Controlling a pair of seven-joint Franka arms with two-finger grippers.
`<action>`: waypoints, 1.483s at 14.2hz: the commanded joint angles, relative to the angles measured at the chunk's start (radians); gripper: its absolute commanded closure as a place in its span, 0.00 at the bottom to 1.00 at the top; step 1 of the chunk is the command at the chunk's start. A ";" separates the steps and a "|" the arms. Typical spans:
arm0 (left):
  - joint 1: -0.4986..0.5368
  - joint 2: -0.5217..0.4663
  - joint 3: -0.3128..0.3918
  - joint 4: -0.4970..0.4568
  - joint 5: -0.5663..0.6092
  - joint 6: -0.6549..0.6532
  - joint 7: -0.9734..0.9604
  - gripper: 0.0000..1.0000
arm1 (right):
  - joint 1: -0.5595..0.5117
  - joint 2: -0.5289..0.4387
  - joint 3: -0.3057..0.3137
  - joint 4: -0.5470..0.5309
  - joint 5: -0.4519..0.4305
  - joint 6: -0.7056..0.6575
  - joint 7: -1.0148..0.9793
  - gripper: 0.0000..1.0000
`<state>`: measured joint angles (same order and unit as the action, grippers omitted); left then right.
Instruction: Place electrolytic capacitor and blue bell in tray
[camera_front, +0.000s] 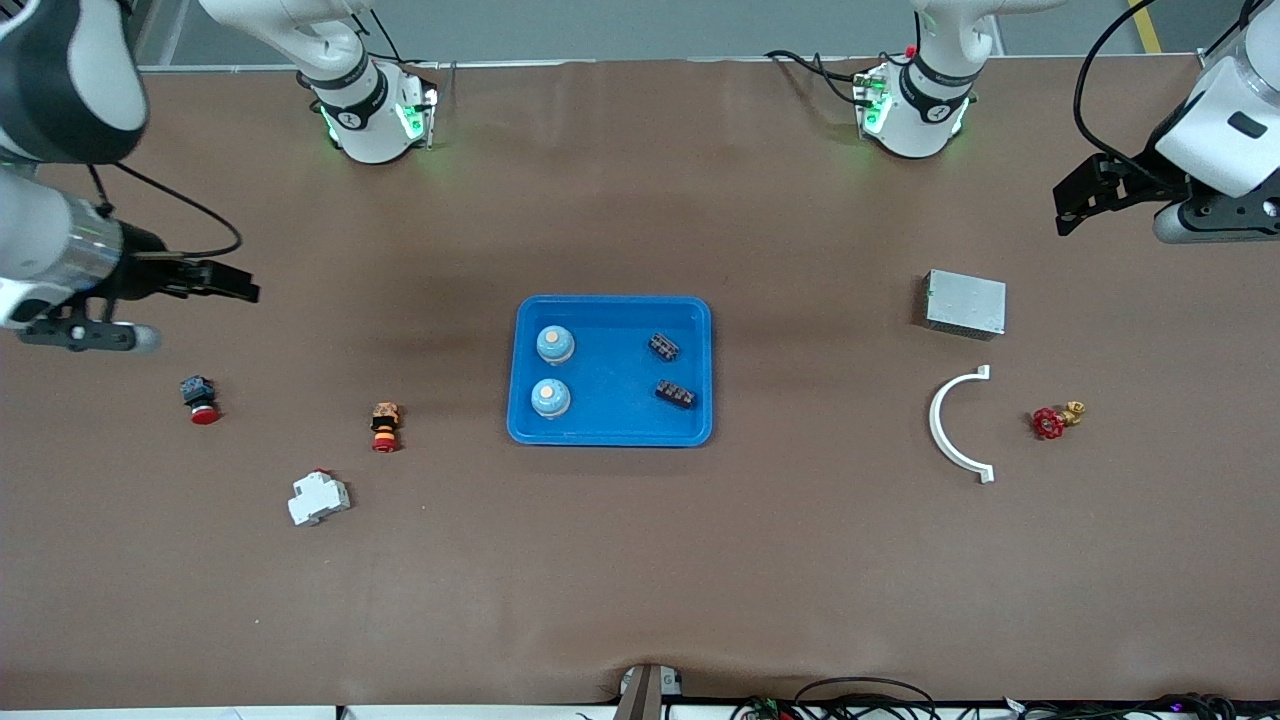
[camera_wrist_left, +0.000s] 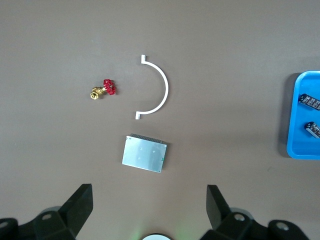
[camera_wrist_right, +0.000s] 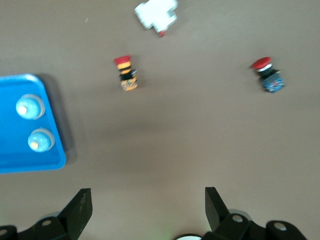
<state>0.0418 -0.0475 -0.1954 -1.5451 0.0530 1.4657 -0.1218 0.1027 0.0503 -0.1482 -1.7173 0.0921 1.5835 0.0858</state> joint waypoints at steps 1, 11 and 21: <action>0.004 -0.014 -0.002 -0.007 -0.021 -0.011 0.014 0.00 | -0.057 0.008 0.019 0.035 -0.015 0.007 -0.003 0.00; 0.006 -0.031 -0.007 -0.021 -0.021 -0.016 0.013 0.00 | -0.057 -0.141 0.025 -0.168 -0.017 0.226 0.025 0.00; 0.006 -0.031 -0.007 -0.015 -0.022 -0.025 0.016 0.00 | -0.052 -0.173 0.047 -0.033 -0.077 0.078 0.028 0.00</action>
<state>0.0418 -0.0496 -0.2004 -1.5475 0.0529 1.4530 -0.1218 0.0565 -0.1470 -0.1111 -1.7702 0.0370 1.6763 0.0941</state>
